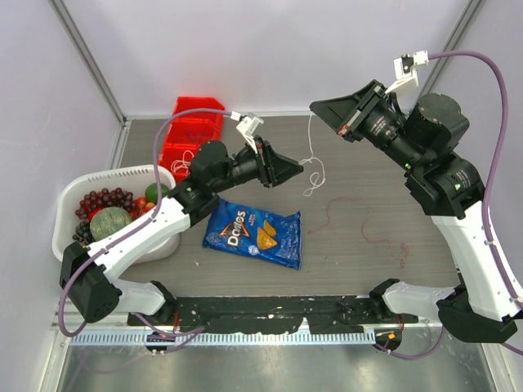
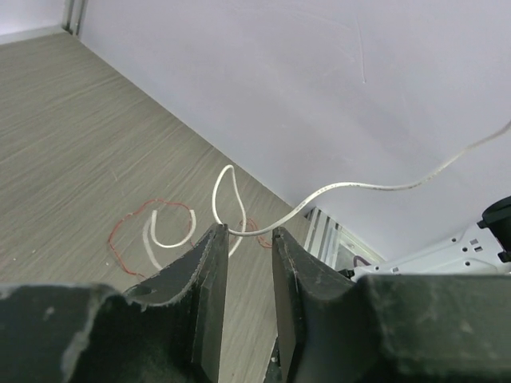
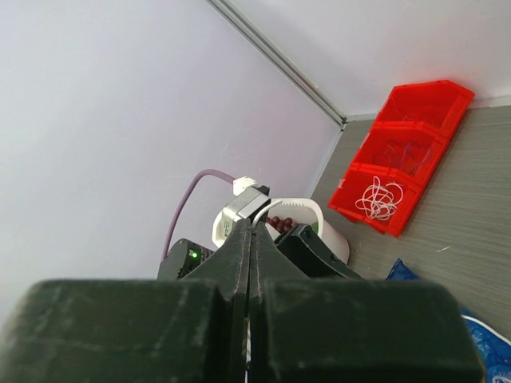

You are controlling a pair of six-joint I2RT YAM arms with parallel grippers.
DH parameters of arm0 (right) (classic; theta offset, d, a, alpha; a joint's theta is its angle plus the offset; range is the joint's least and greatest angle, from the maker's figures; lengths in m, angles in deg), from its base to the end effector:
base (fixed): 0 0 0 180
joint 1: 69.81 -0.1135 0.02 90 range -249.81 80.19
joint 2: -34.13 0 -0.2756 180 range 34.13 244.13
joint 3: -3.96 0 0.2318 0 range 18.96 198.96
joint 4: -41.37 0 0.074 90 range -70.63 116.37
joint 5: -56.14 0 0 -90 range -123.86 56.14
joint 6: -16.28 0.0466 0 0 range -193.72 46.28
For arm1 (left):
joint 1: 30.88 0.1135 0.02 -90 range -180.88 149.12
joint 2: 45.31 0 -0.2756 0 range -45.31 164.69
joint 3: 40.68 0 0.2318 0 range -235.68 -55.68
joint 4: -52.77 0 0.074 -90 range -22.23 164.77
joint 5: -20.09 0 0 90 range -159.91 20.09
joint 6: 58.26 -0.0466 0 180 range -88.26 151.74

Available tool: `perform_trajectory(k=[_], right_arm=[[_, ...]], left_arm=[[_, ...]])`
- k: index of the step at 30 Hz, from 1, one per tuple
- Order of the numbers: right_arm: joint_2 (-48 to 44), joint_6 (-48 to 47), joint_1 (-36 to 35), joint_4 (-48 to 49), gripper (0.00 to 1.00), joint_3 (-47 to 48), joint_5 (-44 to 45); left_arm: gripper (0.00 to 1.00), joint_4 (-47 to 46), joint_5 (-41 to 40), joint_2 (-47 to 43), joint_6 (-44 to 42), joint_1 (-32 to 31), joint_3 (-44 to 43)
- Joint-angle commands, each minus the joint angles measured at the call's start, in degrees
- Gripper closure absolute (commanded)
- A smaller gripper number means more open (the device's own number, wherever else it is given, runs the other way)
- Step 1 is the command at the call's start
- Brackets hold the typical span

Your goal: Untangle the cables

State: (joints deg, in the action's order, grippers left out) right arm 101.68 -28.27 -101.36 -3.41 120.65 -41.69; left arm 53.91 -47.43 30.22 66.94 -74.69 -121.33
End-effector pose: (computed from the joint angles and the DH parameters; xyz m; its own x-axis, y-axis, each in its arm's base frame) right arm 0.1554 0.1028 0.5527 -0.4065 0.5789 -0.7069 -0.4910 0.5140 0.7033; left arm 0.2033 -0.2197 0.4092 -0.4865 -0.2714 -0.8305 0.7765 0.3014 -0.5534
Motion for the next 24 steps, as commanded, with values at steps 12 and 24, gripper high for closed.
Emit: perform_trajectory(k=[12, 24], right_arm=[[-0.14, 1.30, -0.35, 3.59, 0.99, 1.06, -0.87], [0.56, 0.95, -0.27, 4.12, 0.99, 1.05, -1.48]], left_arm=[[0.41, -0.81, -2.26, -1.43, -4.79, -0.84, -4.14], [0.91, -0.36, 0.02, 0.15, -7.17, -0.84, -6.78]])
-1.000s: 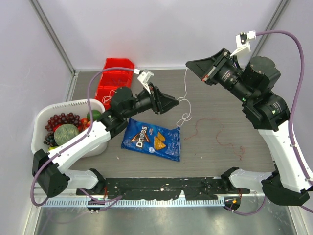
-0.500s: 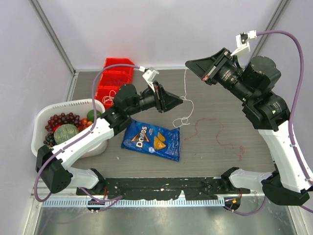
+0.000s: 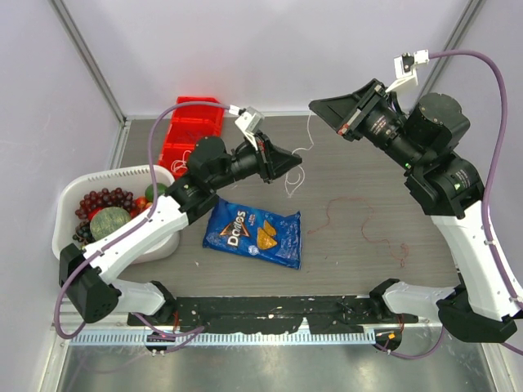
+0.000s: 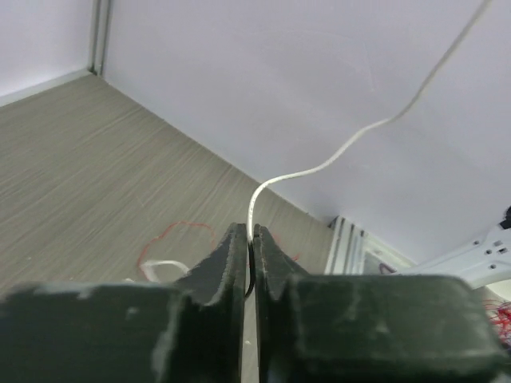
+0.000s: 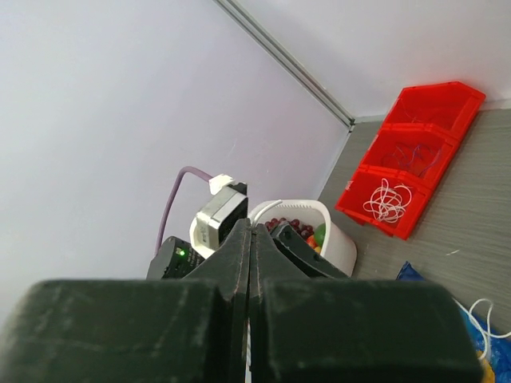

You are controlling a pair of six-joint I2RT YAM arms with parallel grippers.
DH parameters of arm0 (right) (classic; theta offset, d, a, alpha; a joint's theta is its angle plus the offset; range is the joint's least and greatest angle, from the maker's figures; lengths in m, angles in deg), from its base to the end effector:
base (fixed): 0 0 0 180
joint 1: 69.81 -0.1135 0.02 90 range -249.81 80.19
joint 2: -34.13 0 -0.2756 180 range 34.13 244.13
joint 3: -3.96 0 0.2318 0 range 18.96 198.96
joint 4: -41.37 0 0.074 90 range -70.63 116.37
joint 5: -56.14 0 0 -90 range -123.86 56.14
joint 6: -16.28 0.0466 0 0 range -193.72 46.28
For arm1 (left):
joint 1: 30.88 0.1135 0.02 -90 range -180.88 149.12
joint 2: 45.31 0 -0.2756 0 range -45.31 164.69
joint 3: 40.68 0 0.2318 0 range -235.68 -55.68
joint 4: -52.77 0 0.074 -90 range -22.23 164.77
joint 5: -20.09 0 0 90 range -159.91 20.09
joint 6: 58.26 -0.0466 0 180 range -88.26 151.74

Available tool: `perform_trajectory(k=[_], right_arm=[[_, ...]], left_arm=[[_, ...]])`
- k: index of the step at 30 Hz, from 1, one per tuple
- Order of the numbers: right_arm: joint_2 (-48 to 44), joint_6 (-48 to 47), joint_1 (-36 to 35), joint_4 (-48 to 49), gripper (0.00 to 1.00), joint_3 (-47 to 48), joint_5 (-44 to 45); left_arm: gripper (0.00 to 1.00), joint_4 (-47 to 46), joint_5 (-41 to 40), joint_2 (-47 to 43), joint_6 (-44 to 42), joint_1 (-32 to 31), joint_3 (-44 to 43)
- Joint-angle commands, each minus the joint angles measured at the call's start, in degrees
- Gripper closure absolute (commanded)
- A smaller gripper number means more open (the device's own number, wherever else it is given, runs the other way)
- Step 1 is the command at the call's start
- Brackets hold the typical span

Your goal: Untangle the cables

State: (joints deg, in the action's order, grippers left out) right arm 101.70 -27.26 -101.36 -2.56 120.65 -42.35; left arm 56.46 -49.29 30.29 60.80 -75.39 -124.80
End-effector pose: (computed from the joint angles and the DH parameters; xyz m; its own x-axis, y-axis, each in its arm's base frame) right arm 0.1550 0.1033 0.5544 -0.4129 0.5878 -0.6957 -0.4987 0.4933 0.7127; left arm 0.2009 -0.2205 0.4247 -0.3878 -0.2563 -0.8854 0.8214 0.3397 -0.4581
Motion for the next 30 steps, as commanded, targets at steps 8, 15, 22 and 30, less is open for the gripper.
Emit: perform_trajectory(k=[8, 15, 22, 30], right_arm=[[0.89, -7.68, -0.27, -9.51, 0.38, 1.57, 7.94], [-1.73, -17.09, 0.00, -24.85, 0.23, -3.67, 30.90], [-7.01, -15.17, 0.17, -27.14, 0.24, -12.56, 31.17], [-6.75, -15.61, 0.26, -28.99, 0.24, -13.80, 31.78]], left_arm=[[1.00, 6.26, -13.63, -2.90, -1.81, 0.21, -4.61], [1.00, 17.46, -31.69, -4.75, 0.99, 7.05, -6.64], [1.00, 12.99, -28.71, -1.68, 1.26, 21.73, -2.43], [1.00, 3.59, -25.98, 4.47, -3.29, 34.92, 1.71]])
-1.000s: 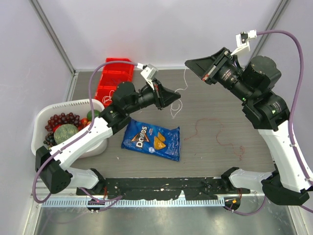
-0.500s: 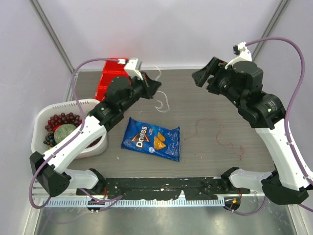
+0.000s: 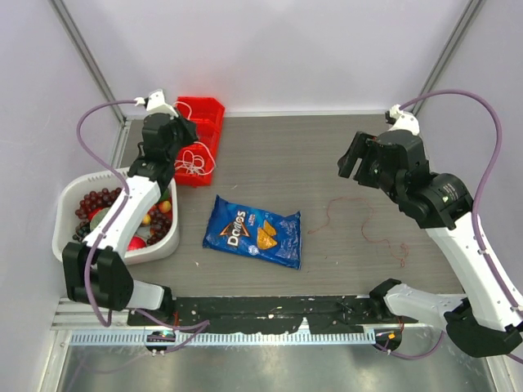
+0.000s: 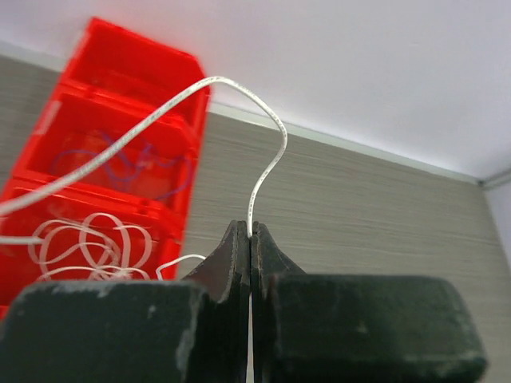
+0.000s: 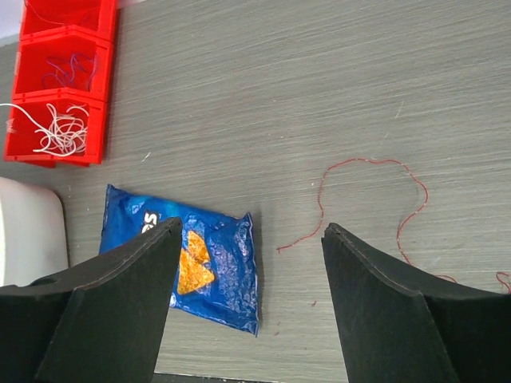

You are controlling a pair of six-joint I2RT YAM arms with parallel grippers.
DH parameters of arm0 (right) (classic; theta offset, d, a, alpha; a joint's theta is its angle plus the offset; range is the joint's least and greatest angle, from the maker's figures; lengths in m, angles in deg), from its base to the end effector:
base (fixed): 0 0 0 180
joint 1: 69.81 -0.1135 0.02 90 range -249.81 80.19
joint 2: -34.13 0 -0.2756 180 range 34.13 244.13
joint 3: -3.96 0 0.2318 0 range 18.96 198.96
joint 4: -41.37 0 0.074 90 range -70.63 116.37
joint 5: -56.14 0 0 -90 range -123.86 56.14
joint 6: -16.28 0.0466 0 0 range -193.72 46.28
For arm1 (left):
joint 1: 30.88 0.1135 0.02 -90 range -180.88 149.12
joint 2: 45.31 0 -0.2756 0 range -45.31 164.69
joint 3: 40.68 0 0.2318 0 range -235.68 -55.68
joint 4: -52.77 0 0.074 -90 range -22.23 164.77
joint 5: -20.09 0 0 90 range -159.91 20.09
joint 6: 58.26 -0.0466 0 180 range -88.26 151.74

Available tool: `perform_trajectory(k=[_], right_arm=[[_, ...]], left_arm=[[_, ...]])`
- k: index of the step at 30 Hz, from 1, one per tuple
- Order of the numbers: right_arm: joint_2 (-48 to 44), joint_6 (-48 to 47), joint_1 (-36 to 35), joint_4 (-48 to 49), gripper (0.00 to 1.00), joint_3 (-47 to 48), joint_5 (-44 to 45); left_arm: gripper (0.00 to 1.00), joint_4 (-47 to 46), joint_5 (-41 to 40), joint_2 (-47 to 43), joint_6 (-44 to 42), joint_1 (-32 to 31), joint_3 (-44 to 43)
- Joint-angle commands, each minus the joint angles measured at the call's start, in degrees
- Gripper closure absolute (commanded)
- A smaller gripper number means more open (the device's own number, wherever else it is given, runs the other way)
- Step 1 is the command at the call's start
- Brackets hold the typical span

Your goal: Untangle the cables

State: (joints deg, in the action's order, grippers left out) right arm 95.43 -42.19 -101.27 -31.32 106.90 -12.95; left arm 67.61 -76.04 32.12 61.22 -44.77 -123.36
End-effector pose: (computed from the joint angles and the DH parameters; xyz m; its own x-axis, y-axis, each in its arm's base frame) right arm 0.1465 0.0701 0.4486 -0.4936 0.2707 -0.8265 0.0368 0.9560 0.2911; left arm 0.3016 -0.0695 0.3837 -0.2079 -0.4526 -0.8671 0.0392 0.8819 -0.4698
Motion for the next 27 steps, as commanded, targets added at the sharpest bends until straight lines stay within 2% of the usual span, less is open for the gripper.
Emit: perform_trajectory(k=[1, 7, 11, 17, 21, 27], right_arm=[[-0.48, -0.59, 0.17, -0.14, 0.24, -0.31, 2.30], [1.10, -0.85, 0.17, -0.40, 0.25, -1.54, -0.07], [2.51, -1.38, 0.52, -0.32, 0.25, -1.37, -1.13], [4.97, -1.30, 1.05, 1.26, 0.25, -3.04, -3.24], [6.20, -1.12, 2.02, 2.05, 0.26, -4.27, -5.43], [7.17, -1.38, 3.42, 2.14, 0.26, -6.29, -7.98]], left_arm=[[1.00, -8.44, 1.12, 3.86, -4.07, 5.35, 0.18], [1.00, -13.36, 5.86, 8.70, -0.30, 11.42, 0.71], [1.00, -11.27, 7.98, 10.20, 3.65, 12.31, 0.71], [1.00, 5.59, 2.71, 10.02, 14.19, 12.13, 1.32], [1.00, 8.06, 0.87, 10.81, 19.82, 11.78, 3.35], [1.00, 24.92, 2.96, 21.96, 23.08, 11.78, -8.85]])
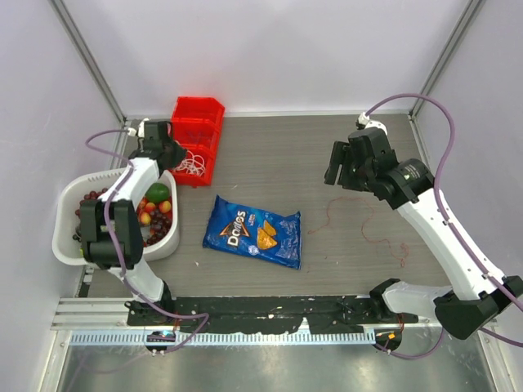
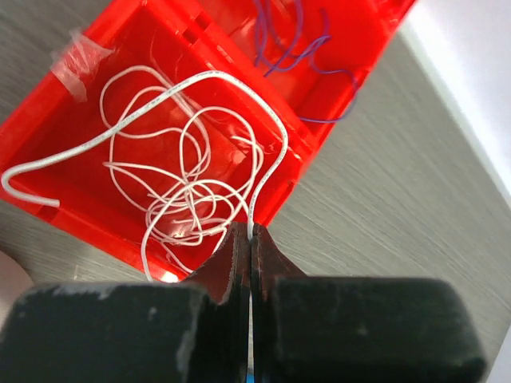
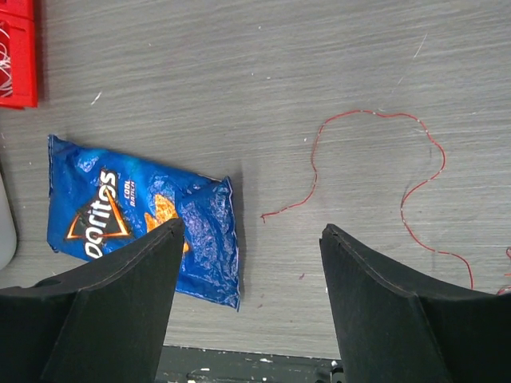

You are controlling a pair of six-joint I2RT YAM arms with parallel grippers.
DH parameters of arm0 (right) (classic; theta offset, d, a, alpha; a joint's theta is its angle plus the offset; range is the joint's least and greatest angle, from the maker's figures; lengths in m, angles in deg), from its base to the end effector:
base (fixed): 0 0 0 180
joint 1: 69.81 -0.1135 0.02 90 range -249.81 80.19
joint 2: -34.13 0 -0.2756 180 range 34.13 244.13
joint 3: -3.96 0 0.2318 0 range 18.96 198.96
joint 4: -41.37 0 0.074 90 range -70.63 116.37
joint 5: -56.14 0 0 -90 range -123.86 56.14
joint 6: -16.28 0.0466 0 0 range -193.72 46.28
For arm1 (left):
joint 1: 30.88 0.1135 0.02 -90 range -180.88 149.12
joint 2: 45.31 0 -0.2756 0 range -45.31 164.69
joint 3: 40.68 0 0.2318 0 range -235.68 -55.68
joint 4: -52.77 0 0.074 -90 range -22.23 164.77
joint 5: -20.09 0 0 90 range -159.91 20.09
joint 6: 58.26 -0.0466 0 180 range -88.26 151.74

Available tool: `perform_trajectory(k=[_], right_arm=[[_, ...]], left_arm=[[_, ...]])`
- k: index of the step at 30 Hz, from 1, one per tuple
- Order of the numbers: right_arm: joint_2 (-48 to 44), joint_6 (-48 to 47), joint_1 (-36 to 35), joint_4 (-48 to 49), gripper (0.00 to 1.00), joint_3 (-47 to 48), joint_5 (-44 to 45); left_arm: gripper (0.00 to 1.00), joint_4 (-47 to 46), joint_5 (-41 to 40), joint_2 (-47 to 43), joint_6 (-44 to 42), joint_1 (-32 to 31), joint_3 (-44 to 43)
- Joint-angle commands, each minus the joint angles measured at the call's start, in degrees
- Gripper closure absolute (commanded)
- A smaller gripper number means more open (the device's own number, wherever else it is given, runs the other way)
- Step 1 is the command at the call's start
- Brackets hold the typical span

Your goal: Untangle the cables

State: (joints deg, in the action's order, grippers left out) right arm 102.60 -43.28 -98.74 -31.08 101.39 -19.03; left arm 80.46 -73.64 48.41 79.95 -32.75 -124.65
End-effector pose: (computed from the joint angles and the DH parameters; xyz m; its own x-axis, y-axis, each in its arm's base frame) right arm 0.1879 0.0902 0.4002 -0.6739 0.1871 -0.7147 0.0421 0.9756 0.2157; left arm 0.3619 -0.0088 0.2760 -0.3907 -0.7317 -0.5586 -0.4657 0.6806 -0.5656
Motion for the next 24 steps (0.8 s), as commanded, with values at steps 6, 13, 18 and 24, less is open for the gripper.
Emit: perform_trajectory(k=[6, 13, 18, 24], right_arm=[[0.70, -0.90, 3.70, 1.82, 0.27, -2.98, -3.31], [1.84, -1.78, 7.57, 2.08, 0.28, -5.88, -6.92], [2.72, -2.57, 8.53, 1.38, 0.28, -7.02, -6.66], [4.83, -2.93, 13.89, -1.69, 0.25, -9.39, -2.35]], left_arm=[[0.97, 11.05, 3.20, 9.03, 6.81, -0.42, -8.81], [0.86, 16.05, 6.71, 14.13, 2.07, -1.21, -17.51], [0.54, 18.25, 7.07, 11.42, 1.54, -1.21, -16.56], [0.23, 20.09, 7.51, 2.28, 0.23, -2.26, -14.88]])
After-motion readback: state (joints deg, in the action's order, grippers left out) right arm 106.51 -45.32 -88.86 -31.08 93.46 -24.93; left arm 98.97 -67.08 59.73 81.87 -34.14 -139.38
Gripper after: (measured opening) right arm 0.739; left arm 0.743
